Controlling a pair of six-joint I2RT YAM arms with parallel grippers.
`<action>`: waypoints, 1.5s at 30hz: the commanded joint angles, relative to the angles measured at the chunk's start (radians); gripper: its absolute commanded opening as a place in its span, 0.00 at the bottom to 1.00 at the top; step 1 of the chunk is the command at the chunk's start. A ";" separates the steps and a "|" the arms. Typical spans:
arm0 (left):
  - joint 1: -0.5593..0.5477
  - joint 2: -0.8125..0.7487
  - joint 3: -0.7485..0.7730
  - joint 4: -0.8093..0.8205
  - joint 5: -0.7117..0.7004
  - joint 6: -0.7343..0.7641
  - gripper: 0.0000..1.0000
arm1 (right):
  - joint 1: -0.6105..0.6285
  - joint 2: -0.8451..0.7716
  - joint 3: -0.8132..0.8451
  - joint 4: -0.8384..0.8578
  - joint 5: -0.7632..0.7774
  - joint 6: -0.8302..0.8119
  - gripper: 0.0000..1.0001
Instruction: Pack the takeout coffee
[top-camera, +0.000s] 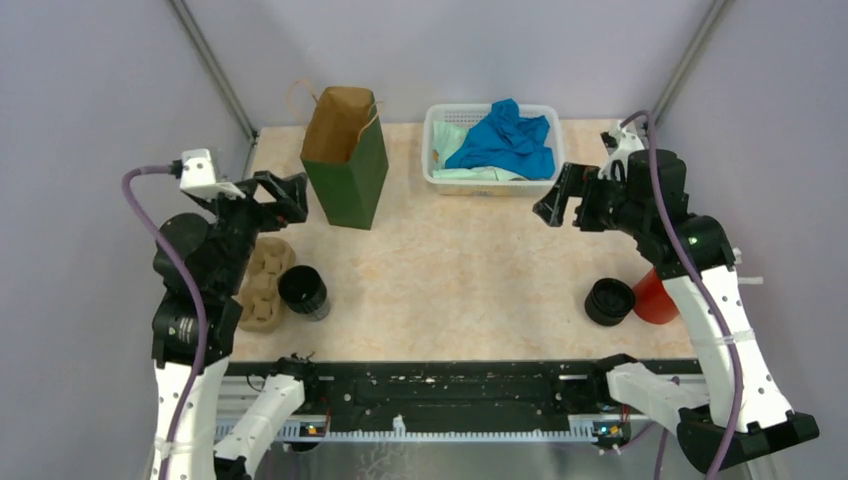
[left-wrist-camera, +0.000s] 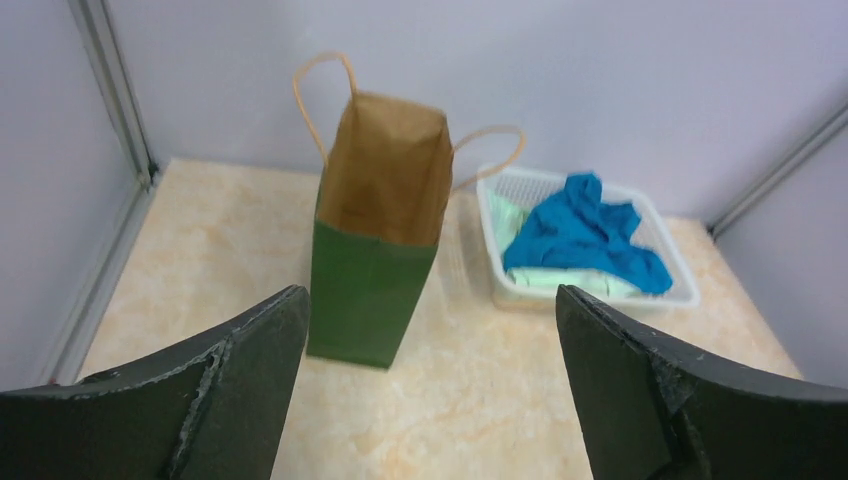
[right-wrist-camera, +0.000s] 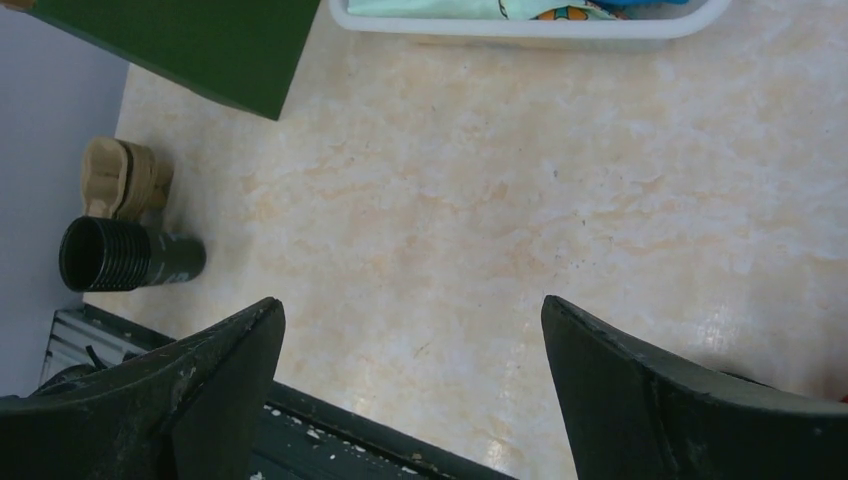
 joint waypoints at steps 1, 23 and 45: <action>0.003 0.051 -0.015 -0.183 0.088 0.000 0.98 | 0.017 0.021 0.009 -0.016 -0.021 0.031 0.99; 0.003 0.255 -0.088 -0.748 0.096 -0.176 0.63 | 0.137 -0.045 -0.178 0.071 -0.129 0.193 0.99; 0.011 0.462 -0.139 -0.656 0.005 -0.125 0.40 | 0.136 -0.051 -0.212 0.066 -0.137 0.183 0.99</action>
